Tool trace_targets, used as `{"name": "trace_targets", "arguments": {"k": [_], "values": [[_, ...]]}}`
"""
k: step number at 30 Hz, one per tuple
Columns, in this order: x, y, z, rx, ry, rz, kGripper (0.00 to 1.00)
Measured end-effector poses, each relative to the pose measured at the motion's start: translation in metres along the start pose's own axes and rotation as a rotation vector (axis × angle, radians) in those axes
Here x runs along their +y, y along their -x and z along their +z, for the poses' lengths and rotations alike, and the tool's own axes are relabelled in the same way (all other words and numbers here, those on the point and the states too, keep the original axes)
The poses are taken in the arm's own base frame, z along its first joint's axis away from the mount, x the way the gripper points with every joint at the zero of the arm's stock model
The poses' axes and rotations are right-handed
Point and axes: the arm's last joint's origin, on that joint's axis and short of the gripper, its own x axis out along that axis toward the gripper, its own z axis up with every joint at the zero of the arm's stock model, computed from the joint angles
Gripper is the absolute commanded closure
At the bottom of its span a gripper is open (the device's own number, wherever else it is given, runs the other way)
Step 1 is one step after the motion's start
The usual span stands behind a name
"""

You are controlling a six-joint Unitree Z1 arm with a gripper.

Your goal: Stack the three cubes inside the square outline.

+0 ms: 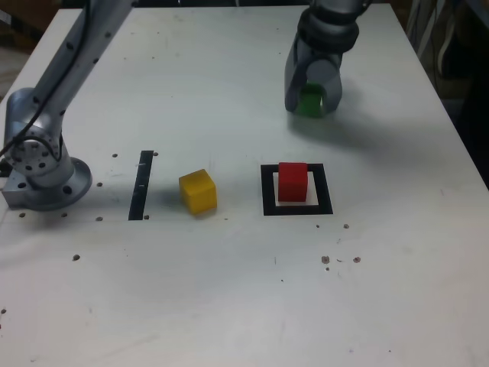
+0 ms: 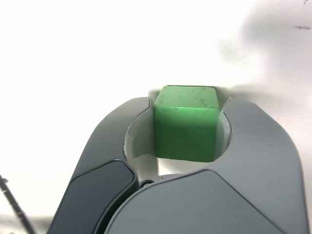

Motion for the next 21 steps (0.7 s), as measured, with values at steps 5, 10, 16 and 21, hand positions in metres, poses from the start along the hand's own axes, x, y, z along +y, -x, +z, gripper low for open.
{"name": "trace_targets", "arguments": {"k": [5, 10, 16, 21], "values": [[-0.012, 0.042, -0.022, -0.041, -0.017, 0.017, 0.82], [-0.034, 0.076, -0.047, -0.094, -0.054, 0.026, 0.82], [-0.075, 0.115, -0.079, -0.147, -0.109, 0.033, 0.82], [-0.125, 0.125, -0.091, -0.137, -0.15, 0.028, 0.82]]}}
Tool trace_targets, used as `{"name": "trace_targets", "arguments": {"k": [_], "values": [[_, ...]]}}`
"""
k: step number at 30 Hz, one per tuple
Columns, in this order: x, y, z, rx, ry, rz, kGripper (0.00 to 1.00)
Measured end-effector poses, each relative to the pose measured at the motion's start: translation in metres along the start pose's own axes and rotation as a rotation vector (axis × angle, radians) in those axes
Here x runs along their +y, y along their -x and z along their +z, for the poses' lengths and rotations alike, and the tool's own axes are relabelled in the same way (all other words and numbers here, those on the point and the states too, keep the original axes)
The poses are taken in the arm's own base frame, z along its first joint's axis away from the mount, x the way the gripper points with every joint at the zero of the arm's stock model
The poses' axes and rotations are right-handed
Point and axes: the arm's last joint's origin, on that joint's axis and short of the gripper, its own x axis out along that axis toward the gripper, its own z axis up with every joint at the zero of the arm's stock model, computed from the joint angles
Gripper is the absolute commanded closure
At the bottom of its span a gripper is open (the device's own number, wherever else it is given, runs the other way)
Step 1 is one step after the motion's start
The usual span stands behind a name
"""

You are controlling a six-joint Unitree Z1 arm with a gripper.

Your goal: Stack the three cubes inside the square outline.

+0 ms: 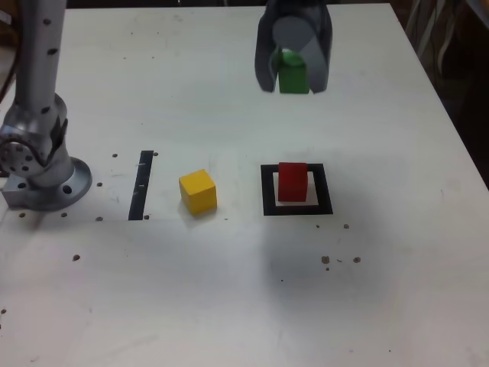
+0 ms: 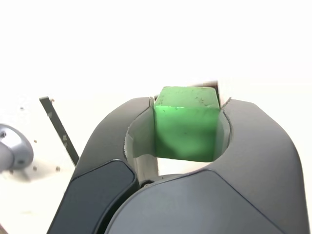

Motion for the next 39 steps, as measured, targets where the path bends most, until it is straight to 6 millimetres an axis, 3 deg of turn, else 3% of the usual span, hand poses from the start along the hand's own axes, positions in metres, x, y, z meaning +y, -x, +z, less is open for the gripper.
{"name": "trace_targets", "arguments": {"k": [9, 19, 33, 39], "values": [[-0.057, -0.007, 0.011, 0.03, 0.037, -0.025, 0.82], [-0.066, -0.039, 0.037, 0.091, 0.103, -0.035, 0.82], [-0.069, -0.05, 0.046, 0.095, 0.097, -0.042, 0.82], [-0.072, -0.063, 0.067, 0.086, 0.064, -0.052, 0.82]]}}
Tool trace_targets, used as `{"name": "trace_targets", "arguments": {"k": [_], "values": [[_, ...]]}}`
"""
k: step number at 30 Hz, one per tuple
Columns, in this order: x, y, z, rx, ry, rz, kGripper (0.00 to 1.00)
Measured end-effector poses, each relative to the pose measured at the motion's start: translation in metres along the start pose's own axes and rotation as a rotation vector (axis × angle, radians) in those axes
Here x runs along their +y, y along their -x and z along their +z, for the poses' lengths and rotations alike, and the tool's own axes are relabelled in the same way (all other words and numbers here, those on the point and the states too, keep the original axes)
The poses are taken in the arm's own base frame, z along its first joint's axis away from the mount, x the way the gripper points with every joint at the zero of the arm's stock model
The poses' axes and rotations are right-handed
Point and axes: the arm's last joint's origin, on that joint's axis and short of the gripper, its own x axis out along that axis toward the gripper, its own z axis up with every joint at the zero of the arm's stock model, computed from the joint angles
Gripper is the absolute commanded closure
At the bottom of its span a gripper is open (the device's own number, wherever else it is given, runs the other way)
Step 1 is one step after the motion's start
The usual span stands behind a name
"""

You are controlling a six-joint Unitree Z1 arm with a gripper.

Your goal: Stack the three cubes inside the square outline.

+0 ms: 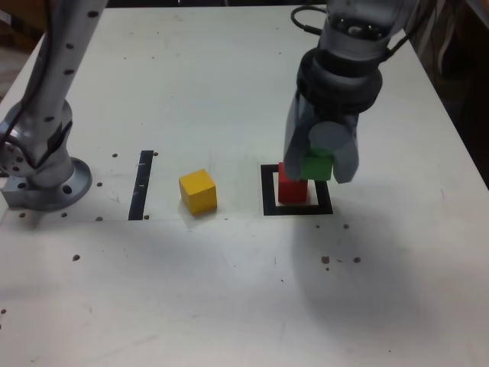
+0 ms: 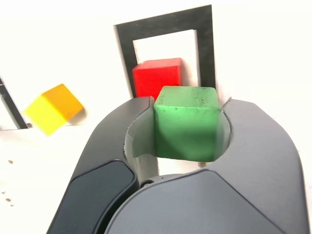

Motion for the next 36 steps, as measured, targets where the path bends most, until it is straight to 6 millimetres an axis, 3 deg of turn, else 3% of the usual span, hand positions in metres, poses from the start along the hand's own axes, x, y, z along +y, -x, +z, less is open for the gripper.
{"name": "trace_targets", "arguments": {"k": [4, 12, 16, 21, 29, 36], "values": [[-0.004, -0.012, 0.021, -0.01, -0.041, -0.005, 0.81], [-0.003, -0.011, 0.031, -0.059, -0.067, 0.02, 0.81], [-0.006, -0.025, 0.042, -0.05, -0.081, 0.012, 0.76], [-0.007, -0.034, 0.046, -0.063, -0.088, 0.022, 0.57], [-0.007, -0.034, 0.04, -0.085, -0.109, 0.023, 0.16], [-0.007, -0.034, 0.04, -0.07, -0.122, 0.024, 0.04]]}}
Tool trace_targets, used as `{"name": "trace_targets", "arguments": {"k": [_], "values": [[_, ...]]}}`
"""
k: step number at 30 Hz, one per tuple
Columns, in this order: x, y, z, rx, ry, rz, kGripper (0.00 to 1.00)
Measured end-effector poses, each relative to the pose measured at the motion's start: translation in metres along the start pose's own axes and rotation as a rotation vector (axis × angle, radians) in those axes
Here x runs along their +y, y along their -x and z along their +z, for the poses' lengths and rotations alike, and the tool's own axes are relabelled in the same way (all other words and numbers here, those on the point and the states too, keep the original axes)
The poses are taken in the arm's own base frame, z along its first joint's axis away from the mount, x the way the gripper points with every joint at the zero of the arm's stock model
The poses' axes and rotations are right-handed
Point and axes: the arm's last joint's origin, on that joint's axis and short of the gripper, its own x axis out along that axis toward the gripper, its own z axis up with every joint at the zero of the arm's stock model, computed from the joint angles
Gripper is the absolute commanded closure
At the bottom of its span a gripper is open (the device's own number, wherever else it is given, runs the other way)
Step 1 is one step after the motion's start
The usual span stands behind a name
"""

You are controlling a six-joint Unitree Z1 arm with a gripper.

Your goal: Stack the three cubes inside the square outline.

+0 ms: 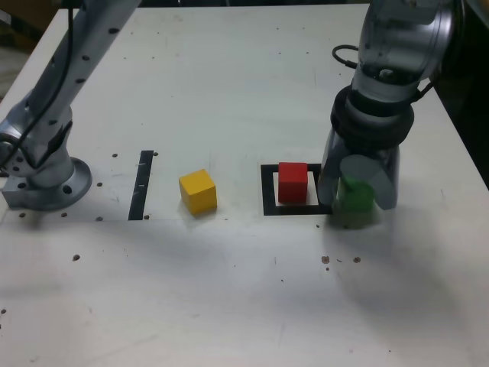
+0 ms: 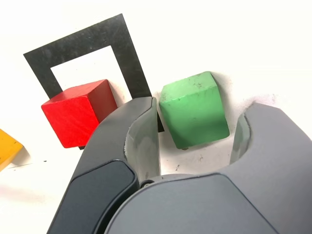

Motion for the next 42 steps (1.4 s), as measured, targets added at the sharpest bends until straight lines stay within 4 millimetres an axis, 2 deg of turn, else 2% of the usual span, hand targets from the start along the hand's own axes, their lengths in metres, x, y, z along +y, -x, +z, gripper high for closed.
{"name": "trace_targets", "arguments": {"k": [4, 6, 11, 15, 18, 23, 25, 29, 31, 37, 42], "values": [[0.002, 0.005, -0.003, 0.011, -0.002, 0.023, 0.02], [0.004, 0.015, -0.011, 0.024, -0.003, 0.038, 0.01], [0.009, 0.058, -0.054, 0.069, 0.0, 0.058, 0.01], [0.01, 0.072, -0.093, 0.105, 0.034, 0.07, 0.01], [0.01, 0.075, -0.12, 0.121, 0.109, 0.075, 0.04], [0.005, 0.075, -0.165, 0.145, 0.28, 0.003, 0.09], [0.001, 0.067, -0.176, 0.16, 0.356, -0.031, 0.09], [-0.005, 0.041, -0.187, 0.22, 0.434, -0.056, 0.09], [-0.006, 0.034, -0.196, 0.21, 0.468, -0.066, 0.09], [-0.008, 0.023, -0.208, 0.227, 0.526, -0.059, 0.09], [-0.009, 0.021, -0.206, 0.219, 0.535, -0.081, 0.09]]}}
